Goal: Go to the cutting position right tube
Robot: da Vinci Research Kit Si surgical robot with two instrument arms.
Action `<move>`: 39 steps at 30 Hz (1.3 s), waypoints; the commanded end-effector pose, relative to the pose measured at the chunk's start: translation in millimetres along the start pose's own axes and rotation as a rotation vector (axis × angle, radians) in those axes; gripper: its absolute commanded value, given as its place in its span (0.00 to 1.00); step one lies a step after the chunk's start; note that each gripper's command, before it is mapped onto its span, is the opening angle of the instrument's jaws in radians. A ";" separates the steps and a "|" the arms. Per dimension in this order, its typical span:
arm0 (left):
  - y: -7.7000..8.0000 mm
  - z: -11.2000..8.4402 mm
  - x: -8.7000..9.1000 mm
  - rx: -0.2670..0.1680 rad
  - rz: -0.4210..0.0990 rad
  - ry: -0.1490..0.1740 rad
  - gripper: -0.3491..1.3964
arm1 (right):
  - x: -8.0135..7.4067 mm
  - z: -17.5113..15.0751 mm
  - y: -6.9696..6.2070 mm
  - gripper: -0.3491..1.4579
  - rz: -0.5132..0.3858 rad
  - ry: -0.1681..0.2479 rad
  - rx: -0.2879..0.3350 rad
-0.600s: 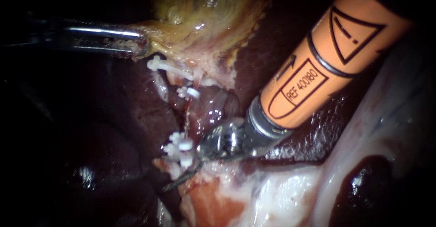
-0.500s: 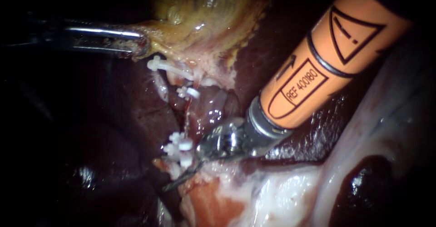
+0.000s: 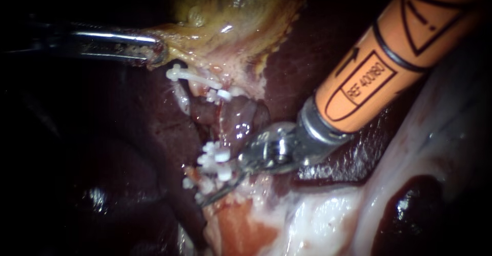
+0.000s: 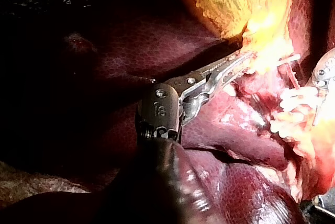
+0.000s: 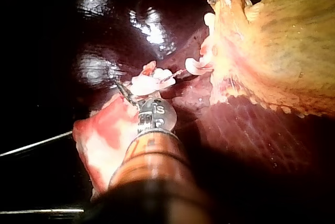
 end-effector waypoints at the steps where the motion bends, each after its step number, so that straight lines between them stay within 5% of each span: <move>1: 0.0 0.0 0.1 -0.001 0.000 0.000 0.00 | -0.1 -0.5 0.2 0.89 0.003 0.006 -0.004; 17: 0.0 -0.1 0.0 -0.001 0.001 0.000 0.00 | -1.5 -5.5 1.8 0.91 0.019 0.036 -0.022; 39: 0.1 -0.1 0.0 -0.001 0.000 0.000 0.00 | -2.0 -2.8 0.8 0.96 0.018 0.025 0.004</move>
